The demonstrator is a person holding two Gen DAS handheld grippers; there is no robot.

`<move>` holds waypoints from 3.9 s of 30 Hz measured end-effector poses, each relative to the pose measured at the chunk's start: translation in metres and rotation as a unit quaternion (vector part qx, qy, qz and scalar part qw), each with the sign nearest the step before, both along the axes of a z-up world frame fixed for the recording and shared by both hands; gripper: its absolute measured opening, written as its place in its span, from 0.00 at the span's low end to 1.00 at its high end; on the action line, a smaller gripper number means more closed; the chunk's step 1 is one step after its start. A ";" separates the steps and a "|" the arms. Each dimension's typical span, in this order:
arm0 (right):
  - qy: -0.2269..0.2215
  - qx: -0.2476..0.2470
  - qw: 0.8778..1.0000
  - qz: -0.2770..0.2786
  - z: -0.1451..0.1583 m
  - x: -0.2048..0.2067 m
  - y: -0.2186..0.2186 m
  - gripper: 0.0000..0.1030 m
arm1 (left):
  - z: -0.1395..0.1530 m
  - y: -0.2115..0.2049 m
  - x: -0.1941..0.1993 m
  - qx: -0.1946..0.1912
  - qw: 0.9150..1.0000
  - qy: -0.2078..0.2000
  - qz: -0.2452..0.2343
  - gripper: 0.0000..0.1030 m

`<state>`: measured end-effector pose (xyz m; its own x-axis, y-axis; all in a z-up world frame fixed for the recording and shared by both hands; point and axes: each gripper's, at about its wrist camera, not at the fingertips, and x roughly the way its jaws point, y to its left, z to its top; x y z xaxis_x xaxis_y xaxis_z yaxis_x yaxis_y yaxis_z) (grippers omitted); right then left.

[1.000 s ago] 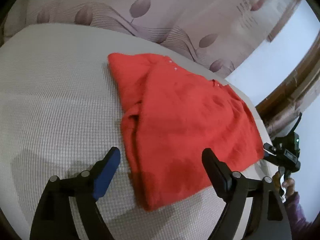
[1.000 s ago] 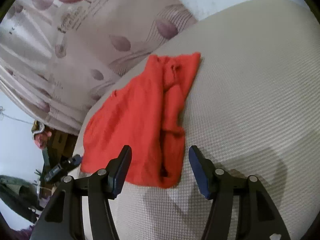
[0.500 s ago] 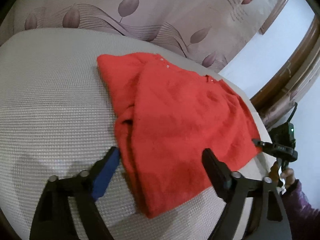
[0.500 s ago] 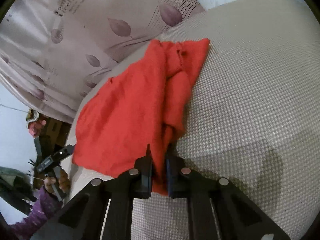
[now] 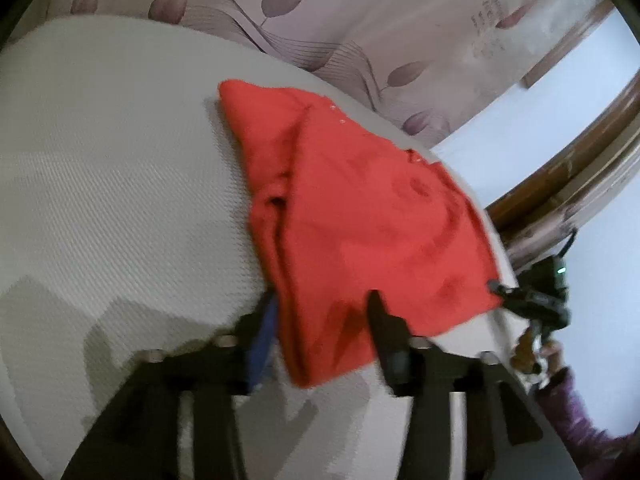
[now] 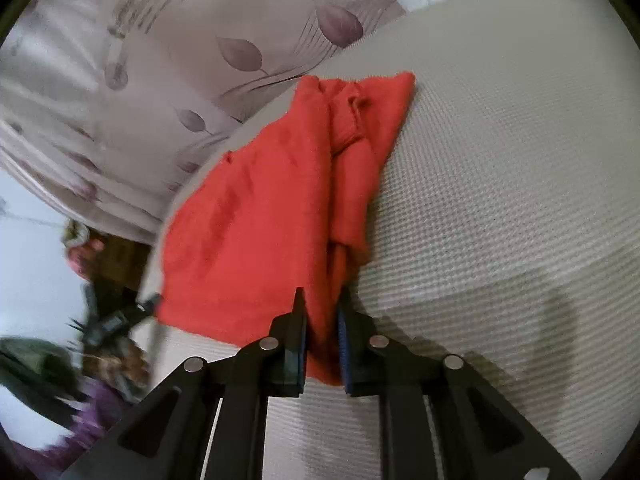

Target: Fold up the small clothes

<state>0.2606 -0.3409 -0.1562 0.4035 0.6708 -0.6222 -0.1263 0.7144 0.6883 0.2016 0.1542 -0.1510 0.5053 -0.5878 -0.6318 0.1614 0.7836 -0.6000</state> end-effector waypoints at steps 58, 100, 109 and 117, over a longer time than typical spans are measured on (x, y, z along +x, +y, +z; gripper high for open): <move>-0.076 -0.028 0.996 -0.041 0.015 0.024 0.017 0.66 | 0.019 -0.048 0.103 0.148 0.986 -0.077 -0.010 0.54; -0.103 -0.092 0.990 -0.024 0.021 0.018 0.039 0.84 | 0.019 -0.061 0.103 0.235 0.968 -0.084 0.010 0.43; -0.101 -0.076 0.992 -0.022 0.021 0.018 0.037 0.86 | 0.020 -0.055 0.111 0.214 0.975 -0.062 0.001 0.43; -0.099 -0.056 0.993 -0.023 0.019 0.017 0.032 0.87 | 0.035 -0.061 0.127 0.215 0.976 -0.008 -0.013 0.23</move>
